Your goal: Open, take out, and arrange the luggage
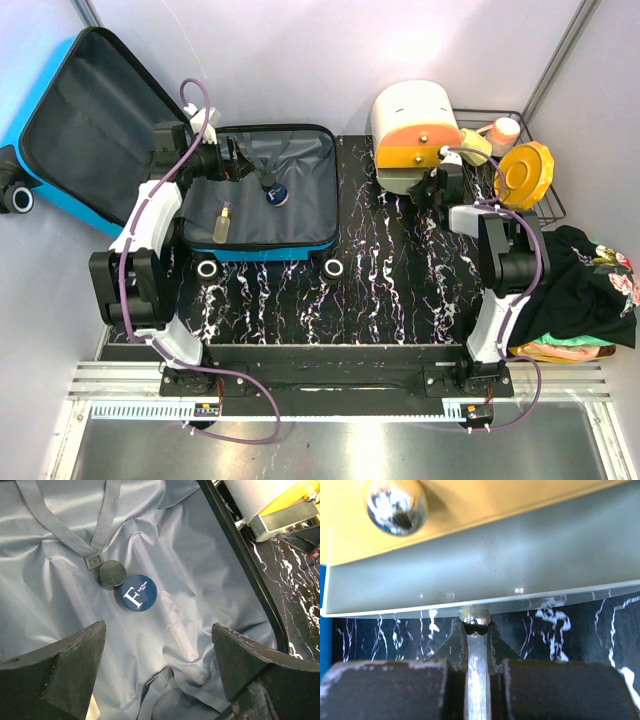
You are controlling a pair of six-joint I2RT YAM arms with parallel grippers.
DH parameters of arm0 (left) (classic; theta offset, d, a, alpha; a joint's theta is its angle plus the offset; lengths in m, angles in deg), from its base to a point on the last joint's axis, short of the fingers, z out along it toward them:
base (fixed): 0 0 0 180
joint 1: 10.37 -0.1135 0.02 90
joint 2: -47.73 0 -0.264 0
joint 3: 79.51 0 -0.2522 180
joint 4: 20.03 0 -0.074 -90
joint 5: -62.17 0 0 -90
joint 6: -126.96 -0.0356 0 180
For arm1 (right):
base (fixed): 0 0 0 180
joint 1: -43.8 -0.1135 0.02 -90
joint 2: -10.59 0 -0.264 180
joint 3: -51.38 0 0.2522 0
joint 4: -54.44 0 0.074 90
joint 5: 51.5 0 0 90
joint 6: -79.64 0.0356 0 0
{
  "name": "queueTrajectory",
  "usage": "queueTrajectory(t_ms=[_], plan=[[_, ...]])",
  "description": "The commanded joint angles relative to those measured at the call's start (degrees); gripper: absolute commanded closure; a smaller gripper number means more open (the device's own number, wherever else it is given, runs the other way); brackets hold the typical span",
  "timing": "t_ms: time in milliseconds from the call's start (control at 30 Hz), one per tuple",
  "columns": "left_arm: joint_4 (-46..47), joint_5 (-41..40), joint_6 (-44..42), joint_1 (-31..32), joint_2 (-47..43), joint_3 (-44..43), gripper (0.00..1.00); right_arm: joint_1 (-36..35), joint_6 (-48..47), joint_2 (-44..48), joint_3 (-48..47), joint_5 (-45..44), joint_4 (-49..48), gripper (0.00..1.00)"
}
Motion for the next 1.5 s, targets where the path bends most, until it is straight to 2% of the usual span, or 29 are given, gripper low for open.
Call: queueTrajectory(t_ms=[0, 200, 333, 400, 600, 733, 833, 867, 967, 1133, 1233, 1400, 1433, 1467], plan=[[-0.66, -1.57, -3.0, 1.2, 3.8, -5.04, 0.1, -0.3, -0.33, 6.62, 4.57, 4.35, 0.71, 1.0], [-6.46, -5.7, -3.09, 1.91, 10.39, -10.92, 0.12, -0.3, -1.82, 11.02, 9.58, 6.81, 3.44, 0.96], [-14.19, -10.88, -7.73, 1.82, 13.38, -15.15, 0.12, -0.65, -2.17, 12.95, 11.16, 8.4, 3.97, 0.94], [-18.41, -15.17, -9.41, 1.73, 13.73, -15.6, 0.12, -0.74, -2.18, 13.39, 11.78, 8.57, 3.88, 0.9], [-26.76, -23.18, -11.27, 1.73, 15.66, -15.41, 0.14, -1.53, -0.87, 14.71, 12.66, 8.05, 6.77, 0.91], [-29.15, -27.15, -9.69, 1.73, 18.3, -15.95, 0.16, -1.97, -0.24, 15.32, 12.84, 8.05, 7.57, 0.74], [-29.94, -29.08, -8.98, 1.64, 20.23, -16.21, 0.19, -1.98, 0.11, 16.29, 12.31, 7.79, 8.1, 0.51], [-29.94, -29.87, -8.98, 1.73, 21.19, -16.56, 0.21, -2.06, 0.2, 16.64, 11.79, 7.79, 8.45, 0.37], [-29.94, -30.49, -8.45, 1.64, 23.39, -17.53, 0.25, -2.15, 0.02, 18.22, 10.47, 8.05, 9.77, 0.17], [-30.73, -32.07, -8.01, 1.82, 27.26, -19.81, 0.27, -2.06, -2.17, 21.47, 8.79, 10.86, 12.58, 0.06], [-30.99, -32.25, -7.66, 1.91, 30.16, -20.61, 0.31, -2.06, -4.37, 23.32, 7.22, 14.98, 14.16, 0.05], [-31.08, -29.0, -6.79, 2.26, 31.93, -22.27, 0.45, -2.06, -5.95, 25.78, 4.76, 25.44, 14.43, 0.04], [-31.08, -28.48, -6.61, 2.26, 31.93, -22.8, 0.54, -2.06, -5.78, 25.96, 3.53, 26.84, 14.43, 0.05], [-30.91, -27.25, -6.43, 2.34, 31.93, -22.98, 0.59, -2.06, -5.08, 25.79, 2.65, 28.77, 14.6, 0.06]])
